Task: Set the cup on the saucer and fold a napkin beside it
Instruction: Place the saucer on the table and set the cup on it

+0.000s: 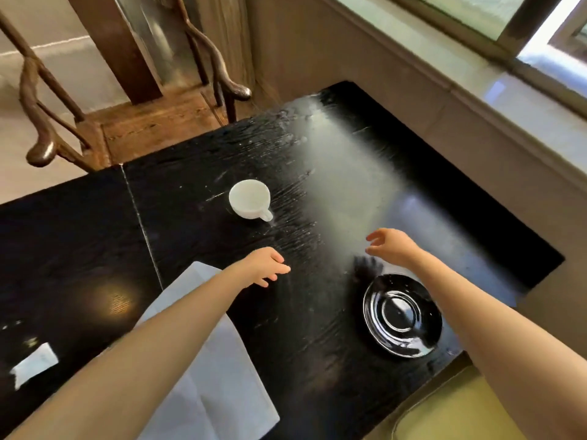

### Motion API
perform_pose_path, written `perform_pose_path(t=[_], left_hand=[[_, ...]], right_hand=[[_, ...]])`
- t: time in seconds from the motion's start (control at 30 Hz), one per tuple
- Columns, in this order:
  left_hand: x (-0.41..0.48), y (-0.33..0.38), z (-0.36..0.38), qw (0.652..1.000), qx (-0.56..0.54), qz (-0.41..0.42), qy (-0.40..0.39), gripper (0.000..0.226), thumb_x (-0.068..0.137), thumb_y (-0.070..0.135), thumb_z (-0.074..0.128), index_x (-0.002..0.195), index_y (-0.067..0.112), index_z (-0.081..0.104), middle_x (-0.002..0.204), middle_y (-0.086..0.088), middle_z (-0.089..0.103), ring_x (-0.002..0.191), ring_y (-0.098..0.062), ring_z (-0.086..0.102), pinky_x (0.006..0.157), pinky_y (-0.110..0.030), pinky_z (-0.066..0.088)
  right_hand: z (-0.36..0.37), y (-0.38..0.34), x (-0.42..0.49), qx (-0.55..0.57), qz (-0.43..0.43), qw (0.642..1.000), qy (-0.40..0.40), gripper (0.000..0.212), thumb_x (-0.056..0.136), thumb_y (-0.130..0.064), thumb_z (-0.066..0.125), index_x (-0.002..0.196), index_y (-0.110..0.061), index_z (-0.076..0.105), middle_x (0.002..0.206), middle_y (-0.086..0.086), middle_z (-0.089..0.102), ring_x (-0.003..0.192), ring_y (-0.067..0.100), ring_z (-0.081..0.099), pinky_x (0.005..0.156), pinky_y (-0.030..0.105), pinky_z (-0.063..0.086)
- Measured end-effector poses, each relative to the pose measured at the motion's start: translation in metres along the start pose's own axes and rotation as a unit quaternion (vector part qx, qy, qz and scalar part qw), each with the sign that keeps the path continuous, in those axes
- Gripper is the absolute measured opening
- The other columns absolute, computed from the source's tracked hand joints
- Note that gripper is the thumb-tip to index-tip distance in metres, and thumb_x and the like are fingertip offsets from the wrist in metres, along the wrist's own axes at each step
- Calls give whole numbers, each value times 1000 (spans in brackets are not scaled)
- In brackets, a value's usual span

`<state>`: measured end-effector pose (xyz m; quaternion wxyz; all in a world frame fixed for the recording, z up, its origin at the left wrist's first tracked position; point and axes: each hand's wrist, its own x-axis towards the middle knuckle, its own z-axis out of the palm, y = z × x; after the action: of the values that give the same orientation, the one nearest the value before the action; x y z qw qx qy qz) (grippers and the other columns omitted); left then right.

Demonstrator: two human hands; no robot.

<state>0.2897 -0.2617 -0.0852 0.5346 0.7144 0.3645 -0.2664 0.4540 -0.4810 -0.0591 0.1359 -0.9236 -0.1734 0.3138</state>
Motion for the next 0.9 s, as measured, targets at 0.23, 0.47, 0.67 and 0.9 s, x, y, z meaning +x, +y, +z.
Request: perform_pose_path(t=[0.23, 0.47, 0.67, 0.9], left_hand=[[39, -21, -107, 993, 30, -6, 112, 47, 83, 18, 68, 127, 14, 49, 122, -13, 58, 99, -21, 58, 88, -38, 54], [73, -25, -140, 990, 24, 103, 95, 87, 76, 13, 75, 147, 17, 24, 146, -9, 41, 129, -26, 46, 102, -35, 40], [95, -24, -143, 973, -29, 228, 25, 89, 74, 4, 75, 145, 27, 27, 144, 5, 41, 130, -13, 41, 85, -14, 42], [93, -23, -129, 964, -89, 242, 61, 83, 70, 3, 79, 138, 15, 34, 134, 3, 45, 116, -8, 49, 87, -17, 46]], right_hand=[[42, -109, 53, -61, -93, 994, -8, 55, 85, -35, 63, 132, -11, 47, 131, 14, 56, 123, 33, 49, 101, 39, 41], [97, -163, 83, -69, -148, 985, 58, 57, 79, -45, 66, 125, -16, 50, 125, 5, 57, 119, 32, 42, 94, 41, 39], [120, -167, 85, 130, -122, 977, 120, 34, 87, -26, 62, 117, -11, 55, 110, 3, 63, 100, 21, 54, 73, 31, 43], [122, -166, 77, 268, -98, 952, 112, 23, 91, -15, 54, 113, -12, 62, 86, 1, 66, 82, 22, 67, 80, 42, 57]])
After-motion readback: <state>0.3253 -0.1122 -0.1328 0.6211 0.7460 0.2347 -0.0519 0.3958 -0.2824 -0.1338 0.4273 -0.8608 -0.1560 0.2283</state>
